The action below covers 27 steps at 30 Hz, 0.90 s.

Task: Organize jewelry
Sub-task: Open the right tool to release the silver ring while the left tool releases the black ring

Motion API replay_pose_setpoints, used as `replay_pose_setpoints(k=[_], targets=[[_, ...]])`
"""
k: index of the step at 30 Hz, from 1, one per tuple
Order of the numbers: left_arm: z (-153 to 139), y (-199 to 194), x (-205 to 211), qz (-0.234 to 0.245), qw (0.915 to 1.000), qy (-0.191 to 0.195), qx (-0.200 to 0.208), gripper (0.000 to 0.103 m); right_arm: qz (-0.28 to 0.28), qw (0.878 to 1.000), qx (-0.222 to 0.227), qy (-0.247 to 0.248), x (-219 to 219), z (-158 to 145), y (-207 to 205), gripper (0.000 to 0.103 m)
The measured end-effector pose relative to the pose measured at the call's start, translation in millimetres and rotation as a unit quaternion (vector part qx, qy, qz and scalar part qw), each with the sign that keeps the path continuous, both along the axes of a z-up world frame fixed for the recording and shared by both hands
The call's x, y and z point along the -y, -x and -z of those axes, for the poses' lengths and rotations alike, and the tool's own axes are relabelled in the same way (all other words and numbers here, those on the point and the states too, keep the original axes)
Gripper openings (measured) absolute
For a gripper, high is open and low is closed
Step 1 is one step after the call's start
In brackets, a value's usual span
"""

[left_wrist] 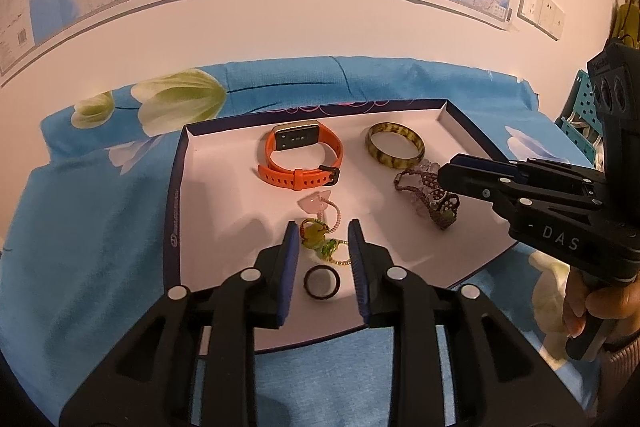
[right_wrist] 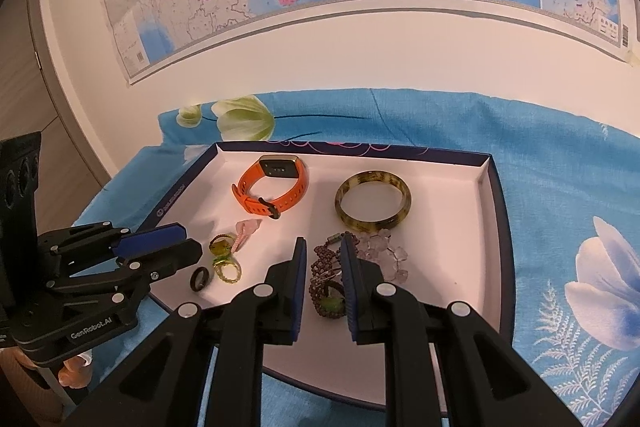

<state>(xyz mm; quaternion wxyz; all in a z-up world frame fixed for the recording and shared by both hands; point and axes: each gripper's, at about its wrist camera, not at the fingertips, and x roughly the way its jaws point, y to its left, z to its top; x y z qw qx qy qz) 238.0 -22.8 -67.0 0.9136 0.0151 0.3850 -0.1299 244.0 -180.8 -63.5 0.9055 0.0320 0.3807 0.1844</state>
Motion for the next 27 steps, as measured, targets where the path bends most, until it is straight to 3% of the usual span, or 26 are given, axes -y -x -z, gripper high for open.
replay_pose_setpoints(k=[5, 12, 16, 18, 19, 21, 27], targets=[[-3, 5, -1, -0.001, 1.0000, 0.003, 0.007, 0.034, 0.003, 1.000, 0.005, -0.001, 1, -2, 4, 0.020], [-10, 17, -4, -0.007, 0.9997, 0.003, 0.023, 0.053, 0.009, 1.000, 0.020, -0.001, 3, -9, 14, 0.045], [-16, 29, -7, -0.018, 0.9990, 0.002, 0.040, 0.075, 0.016, 0.999, 0.036, 0.002, 6, -15, 25, 0.067], [-20, 37, -8, -0.020, 0.9985, 0.000, 0.052, 0.080, 0.018, 0.999, 0.044, 0.003, 7, -19, 32, 0.070], [-22, 41, -9, -0.021, 0.9982, -0.001, 0.056, 0.089, 0.018, 0.999, 0.047, 0.003, 8, -20, 35, 0.076], [-25, 47, -11, -0.027, 0.9975, 0.001, 0.066, 0.097, 0.024, 0.998, 0.056, 0.008, 8, -24, 45, 0.080], [-35, 71, -14, -0.038, 0.9953, 0.002, 0.089, 0.097, 0.023, 0.996, 0.081, 0.011, 8, -33, 70, 0.091]])
